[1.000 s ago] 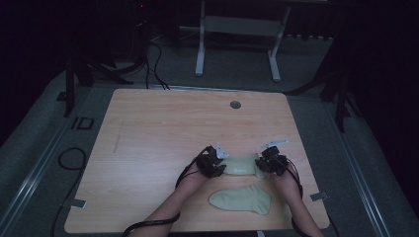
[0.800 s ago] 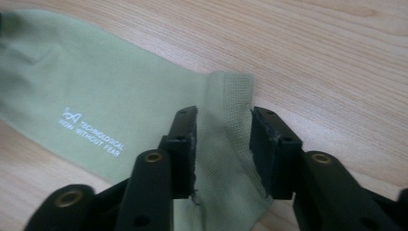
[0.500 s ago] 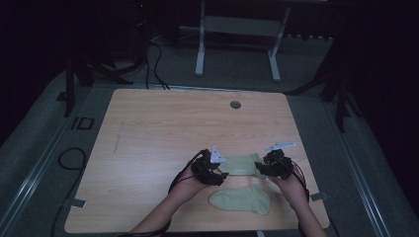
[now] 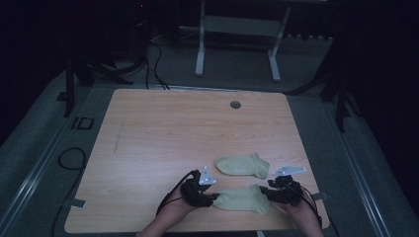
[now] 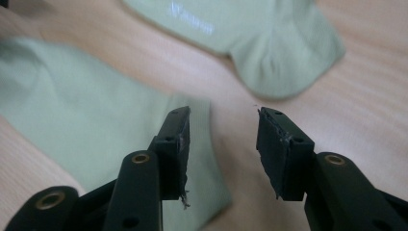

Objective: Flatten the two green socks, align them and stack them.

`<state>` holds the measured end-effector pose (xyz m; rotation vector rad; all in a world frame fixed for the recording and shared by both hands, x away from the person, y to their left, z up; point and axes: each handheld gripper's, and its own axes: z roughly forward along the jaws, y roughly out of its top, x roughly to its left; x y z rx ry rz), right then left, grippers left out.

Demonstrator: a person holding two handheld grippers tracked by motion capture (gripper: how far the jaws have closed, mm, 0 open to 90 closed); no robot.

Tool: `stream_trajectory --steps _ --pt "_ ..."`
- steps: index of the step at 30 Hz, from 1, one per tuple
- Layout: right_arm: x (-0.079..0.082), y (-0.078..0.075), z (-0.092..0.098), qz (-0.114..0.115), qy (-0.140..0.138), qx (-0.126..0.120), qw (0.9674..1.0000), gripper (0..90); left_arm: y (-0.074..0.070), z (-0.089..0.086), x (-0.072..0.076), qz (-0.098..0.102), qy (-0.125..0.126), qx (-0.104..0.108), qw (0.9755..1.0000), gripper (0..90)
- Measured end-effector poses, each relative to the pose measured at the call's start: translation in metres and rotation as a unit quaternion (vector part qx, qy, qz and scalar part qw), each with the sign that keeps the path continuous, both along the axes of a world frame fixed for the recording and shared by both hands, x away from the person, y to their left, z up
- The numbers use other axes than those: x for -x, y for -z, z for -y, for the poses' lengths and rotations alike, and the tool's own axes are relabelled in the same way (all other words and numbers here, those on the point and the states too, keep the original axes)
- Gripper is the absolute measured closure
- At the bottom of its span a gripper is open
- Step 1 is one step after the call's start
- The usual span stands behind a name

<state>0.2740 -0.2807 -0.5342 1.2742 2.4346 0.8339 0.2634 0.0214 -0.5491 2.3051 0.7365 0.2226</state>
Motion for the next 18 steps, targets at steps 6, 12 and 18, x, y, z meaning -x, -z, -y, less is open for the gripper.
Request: stream_trajectory --steps 6,12,18 --pt "0.016 0.010 0.000 0.006 0.000 0.027 0.9996 54.4 0.008 0.005 0.005 0.002 0.010 -0.029 0.9995 64.2" --pt "0.024 0.017 -0.001 0.010 -0.004 0.031 0.9995 67.5 0.010 0.006 0.004 -0.008 0.011 -0.026 0.9996 74.9" --pt "0.026 0.016 -0.004 0.008 -0.014 0.033 0.9993 82.9 0.009 0.009 0.004 -0.016 0.010 -0.028 0.9994 86.6"
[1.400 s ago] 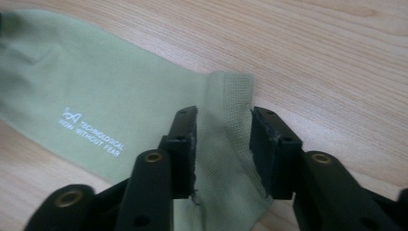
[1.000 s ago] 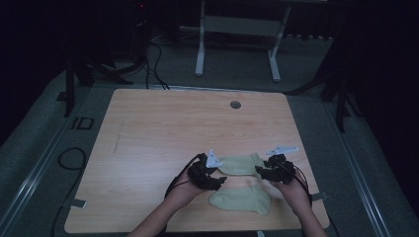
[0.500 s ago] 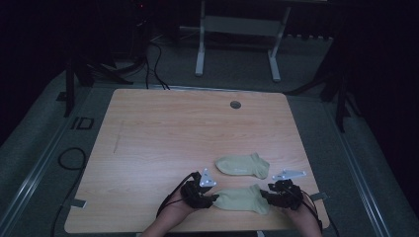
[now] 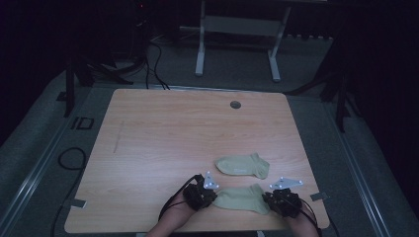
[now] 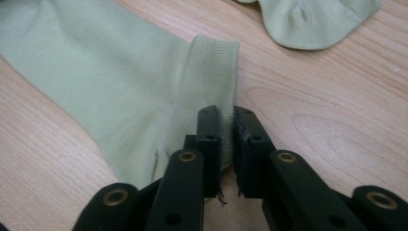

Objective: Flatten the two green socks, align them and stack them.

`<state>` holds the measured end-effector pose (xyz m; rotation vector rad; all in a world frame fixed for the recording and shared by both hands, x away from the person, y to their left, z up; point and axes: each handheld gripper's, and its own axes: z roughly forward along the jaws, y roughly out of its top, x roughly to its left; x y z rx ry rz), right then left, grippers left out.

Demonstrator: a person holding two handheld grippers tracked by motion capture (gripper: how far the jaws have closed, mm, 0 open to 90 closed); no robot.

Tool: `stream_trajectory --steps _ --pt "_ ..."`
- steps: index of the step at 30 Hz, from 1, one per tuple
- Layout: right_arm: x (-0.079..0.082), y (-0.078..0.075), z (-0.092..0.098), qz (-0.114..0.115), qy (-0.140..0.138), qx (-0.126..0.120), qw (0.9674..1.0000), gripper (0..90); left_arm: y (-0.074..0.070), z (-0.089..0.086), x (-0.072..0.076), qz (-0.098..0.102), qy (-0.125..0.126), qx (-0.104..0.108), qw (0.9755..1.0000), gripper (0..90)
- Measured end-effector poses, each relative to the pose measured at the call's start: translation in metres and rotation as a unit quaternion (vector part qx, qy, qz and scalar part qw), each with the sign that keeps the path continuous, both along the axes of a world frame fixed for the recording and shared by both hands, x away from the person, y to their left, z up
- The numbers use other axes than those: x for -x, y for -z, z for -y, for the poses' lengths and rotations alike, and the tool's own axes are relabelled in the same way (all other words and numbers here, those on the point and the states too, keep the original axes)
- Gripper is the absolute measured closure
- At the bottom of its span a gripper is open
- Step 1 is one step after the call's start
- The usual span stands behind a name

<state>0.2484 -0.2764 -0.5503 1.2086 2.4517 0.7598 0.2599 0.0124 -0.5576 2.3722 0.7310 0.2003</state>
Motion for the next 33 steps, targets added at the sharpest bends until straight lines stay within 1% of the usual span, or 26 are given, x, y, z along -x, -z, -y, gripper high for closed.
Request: stream_trajectory --steps 3,4,5,6,7,8,9,10,11,13,14,15,16,18,19,20,21,22,23,24,26,28,29,30,32,33 --pt "0.000 -0.005 0.002 0.002 0.000 -0.014 0.9999 83.2 -0.003 -0.001 -0.001 0.001 -0.006 0.007 1.0000 87.0" --pt "-0.001 -0.010 0.005 0.008 0.004 -0.024 0.9997 83.2 -0.004 -0.001 -0.001 0.002 -0.008 0.009 0.9999 87.1" --pt "-0.001 -0.012 0.006 0.010 0.005 -0.025 0.9996 83.2 -0.007 -0.002 -0.002 0.002 -0.008 0.015 0.9999 87.1" --pt "-0.003 -0.017 0.007 0.018 0.008 -0.026 0.9995 83.2 -0.010 -0.002 -0.003 0.003 -0.009 0.018 0.9998 87.1" --pt "-0.005 -0.020 0.008 0.020 0.011 -0.029 0.9993 83.3 -0.014 -0.002 -0.005 0.008 -0.009 0.019 0.9998 87.1" --pt "-0.008 -0.025 0.010 0.023 0.013 -0.037 0.9990 83.2 -0.017 -0.002 -0.006 0.011 -0.009 0.019 0.9997 87.1" --pt "-0.013 -0.033 0.011 0.032 0.014 -0.041 0.9985 83.2 -0.021 -0.002 -0.008 0.016 -0.010 0.020 0.9996 87.1" --pt "-0.013 -0.033 0.011 0.032 0.014 -0.041 0.9985 83.2 -0.026 -0.001 -0.011 0.020 -0.013 0.023 0.9995 87.1" --pt "-0.016 -0.037 0.012 0.038 0.016 -0.044 0.9982 83.2 -0.030 -0.001 -0.014 0.024 -0.015 0.025 0.9993 87.1" --pt "-0.026 -0.042 0.013 0.040 0.020 -0.047 0.9979 83.2 -0.038 -0.001 -0.024 0.036 -0.020 0.024 0.9989 87.1" --pt "-0.034 -0.044 0.015 0.038 0.027 -0.049 0.9977 83.1 -0.040 -0.001 -0.028 0.037 -0.018 0.024 0.9989 87.1" --pt "-0.038 -0.044 0.016 0.036 0.028 -0.052 0.9976 83.1 -0.044 0.000 -0.034 0.041 -0.019 0.024 0.9987 87.1" --pt "-0.045 -0.045 0.017 0.034 0.033 -0.055 0.9973 83.2 -0.046 0.000 -0.038 0.042 -0.020 0.024 0.9986 87.1" --pt "-0.051 -0.047 0.018 0.034 0.037 -0.054 0.9973 83.1 -0.052 0.002 -0.050 0.043 -0.024 0.024 0.9985 87.0" --pt "-0.056 -0.047 0.018 0.032 0.036 -0.053 0.9974 83.1 -0.055 0.003 -0.056 0.046 -0.027 0.020 0.9984 87.0" --pt "-0.061 -0.048 0.019 0.032 0.039 -0.053 0.9973 83.1 -0.057 0.004 -0.061 0.045 -0.027 0.021 0.9984 87.0" --pt "-0.061 -0.048 0.019 0.032 0.039 -0.053 0.9973 83.1 -0.057 0.004 -0.061 0.045 -0.027 0.021 0.9984 87.0" --pt "-0.064 -0.049 0.019 0.030 0.041 -0.055 0.9972 83.1 -0.059 0.008 -0.071 0.044 -0.028 0.016 0.9985 87.0" --pt "-0.074 -0.050 0.021 0.026 0.048 -0.057 0.9968 83.1 -0.060 0.009 -0.076 0.039 -0.028 0.014 0.9988 87.0" --pt "-0.077 -0.050 0.022 0.023 0.051 -0.059 0.9967 83.1 -0.059 0.011 -0.080 0.037 -0.027 0.010 0.9989 87.0" --pt "-0.085 -0.048 0.023 0.023 0.055 -0.053 0.9968 83.0 -0.053 0.015 -0.087 0.029 -0.027 0.002 0.9992 87.0" --pt "-0.092 -0.044 0.027 0.014 0.059 -0.061 0.9963 83.0 -0.046 0.017 -0.093 0.022 -0.029 -0.004 0.9993 87.0" --pt "-0.095 -0.042 0.028 0.010 0.062 -0.065 0.9959 83.0 -0.042 0.018 -0.095 0.016 -0.029 -0.003 0.9994 87.0" --pt "-0.097 -0.039 0.029 0.003 0.063 -0.063 0.9960 82.9 -0.040 0.019 -0.097 0.013 -0.029 -0.005 0.9995 87.0" --pt "-0.101 -0.033 0.029 -0.005 0.066 -0.061 0.9960 82.9 -0.035 0.022 -0.098 0.019 -0.027 -0.013 0.9994 86.9" --pt "-0.103 -0.030 0.028 -0.010 0.066 -0.058 0.9961 82.9 -0.034 0.023 -0.099 0.018 -0.028 -0.014 0.9993 86.9"
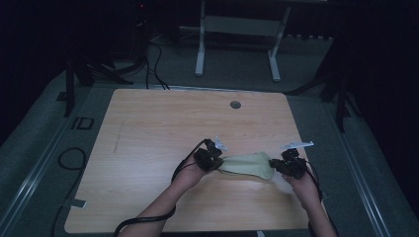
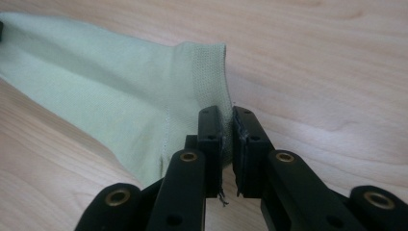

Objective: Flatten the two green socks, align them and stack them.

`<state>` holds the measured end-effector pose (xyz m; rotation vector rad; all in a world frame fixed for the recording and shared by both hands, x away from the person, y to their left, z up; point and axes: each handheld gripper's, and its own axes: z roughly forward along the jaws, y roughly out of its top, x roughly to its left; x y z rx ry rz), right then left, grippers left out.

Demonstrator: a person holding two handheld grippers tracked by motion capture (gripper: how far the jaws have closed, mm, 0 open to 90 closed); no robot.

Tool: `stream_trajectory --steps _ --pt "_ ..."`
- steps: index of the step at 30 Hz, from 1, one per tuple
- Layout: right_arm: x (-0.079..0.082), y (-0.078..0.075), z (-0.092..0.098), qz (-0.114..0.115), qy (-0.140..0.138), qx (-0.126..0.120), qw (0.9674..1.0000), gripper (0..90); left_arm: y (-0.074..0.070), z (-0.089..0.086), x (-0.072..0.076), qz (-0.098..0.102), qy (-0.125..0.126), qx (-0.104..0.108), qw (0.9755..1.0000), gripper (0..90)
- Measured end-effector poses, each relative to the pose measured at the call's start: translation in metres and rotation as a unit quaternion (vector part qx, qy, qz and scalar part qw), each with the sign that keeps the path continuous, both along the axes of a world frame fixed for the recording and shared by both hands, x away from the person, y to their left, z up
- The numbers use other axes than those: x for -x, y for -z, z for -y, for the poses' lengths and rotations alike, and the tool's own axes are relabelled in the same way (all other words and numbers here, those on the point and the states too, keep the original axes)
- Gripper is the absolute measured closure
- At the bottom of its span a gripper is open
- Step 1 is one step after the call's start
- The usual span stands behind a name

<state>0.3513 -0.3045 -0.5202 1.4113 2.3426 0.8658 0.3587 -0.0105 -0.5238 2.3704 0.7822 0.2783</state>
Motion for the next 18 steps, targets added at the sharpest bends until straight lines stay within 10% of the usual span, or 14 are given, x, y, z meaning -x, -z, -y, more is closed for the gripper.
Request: stream_trajectory --steps 12,18 --pt "-0.017 0.018 -0.009 -0.024 0.007 -0.005 0.9997 81.3 0.018 -0.002 -0.015 -0.023 -0.006 -0.017 0.9996 85.8" --pt "-0.019 0.023 -0.011 -0.029 0.008 -0.006 0.9995 67.0 0.023 -0.001 -0.015 -0.012 -0.020 -0.023 0.9995 60.9"
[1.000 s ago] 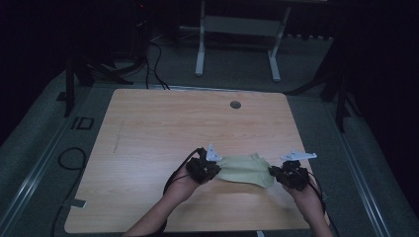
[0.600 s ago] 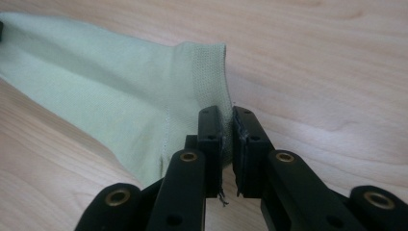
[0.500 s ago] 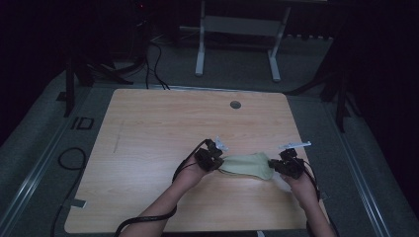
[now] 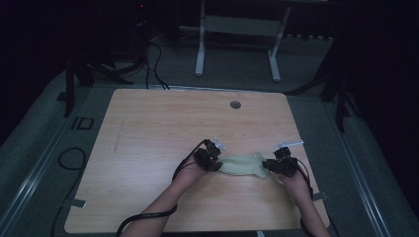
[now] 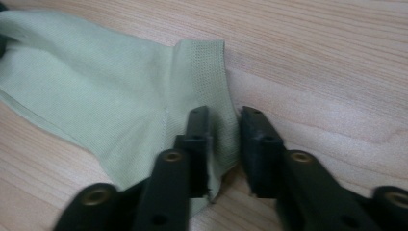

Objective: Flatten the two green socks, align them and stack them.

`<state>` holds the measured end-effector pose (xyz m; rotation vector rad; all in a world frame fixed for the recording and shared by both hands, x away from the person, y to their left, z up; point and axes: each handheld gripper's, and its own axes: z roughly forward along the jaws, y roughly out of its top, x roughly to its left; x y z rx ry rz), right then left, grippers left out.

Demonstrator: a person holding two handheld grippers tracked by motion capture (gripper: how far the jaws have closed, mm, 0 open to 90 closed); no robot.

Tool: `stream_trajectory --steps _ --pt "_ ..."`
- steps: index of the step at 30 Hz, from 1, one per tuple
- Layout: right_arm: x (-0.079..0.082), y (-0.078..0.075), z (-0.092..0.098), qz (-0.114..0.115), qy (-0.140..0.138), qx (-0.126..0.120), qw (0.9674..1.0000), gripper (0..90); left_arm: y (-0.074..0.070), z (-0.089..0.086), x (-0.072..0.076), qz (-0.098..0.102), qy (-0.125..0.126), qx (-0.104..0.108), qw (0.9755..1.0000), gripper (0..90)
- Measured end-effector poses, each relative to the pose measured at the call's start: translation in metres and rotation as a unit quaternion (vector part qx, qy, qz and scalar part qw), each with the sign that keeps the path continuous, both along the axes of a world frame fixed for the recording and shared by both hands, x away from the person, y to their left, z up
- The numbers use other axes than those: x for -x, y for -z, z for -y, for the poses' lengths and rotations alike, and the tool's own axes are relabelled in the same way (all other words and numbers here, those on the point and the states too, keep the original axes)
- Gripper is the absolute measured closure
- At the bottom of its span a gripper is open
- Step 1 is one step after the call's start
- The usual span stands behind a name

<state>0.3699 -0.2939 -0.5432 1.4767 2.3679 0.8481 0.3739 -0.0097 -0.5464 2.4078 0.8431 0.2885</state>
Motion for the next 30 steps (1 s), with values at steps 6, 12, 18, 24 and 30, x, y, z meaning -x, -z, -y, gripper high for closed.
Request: stream_trajectory --steps 6,12,18,24,30 --pt "0.002 0.001 -0.004 0.005 0.002 0.016 0.9999 52.6 -0.005 -0.010 0.003 0.006 -0.019 0.028 0.9994 49.7" --pt "0.007 -0.010 0.001 0.029 0.003 0.001 0.9996 32.6 -0.017 -0.030 0.008 0.014 -0.052 0.071 0.9960 38.0" --pt "0.014 -0.015 0.003 0.046 -0.014 -0.031 0.9983 15.6 -0.019 -0.036 0.023 0.023 -0.045 0.104 0.9933 24.0" --pt "0.029 -0.016 0.000 0.084 -0.043 -0.015 0.9955 13.1 -0.012 -0.044 0.039 0.021 -0.037 0.108 0.9932 18.2" --pt "0.041 -0.013 0.004 0.090 -0.059 -0.010 0.9942 12.4 -0.007 -0.058 0.051 0.035 -0.038 0.114 0.9922 13.5"
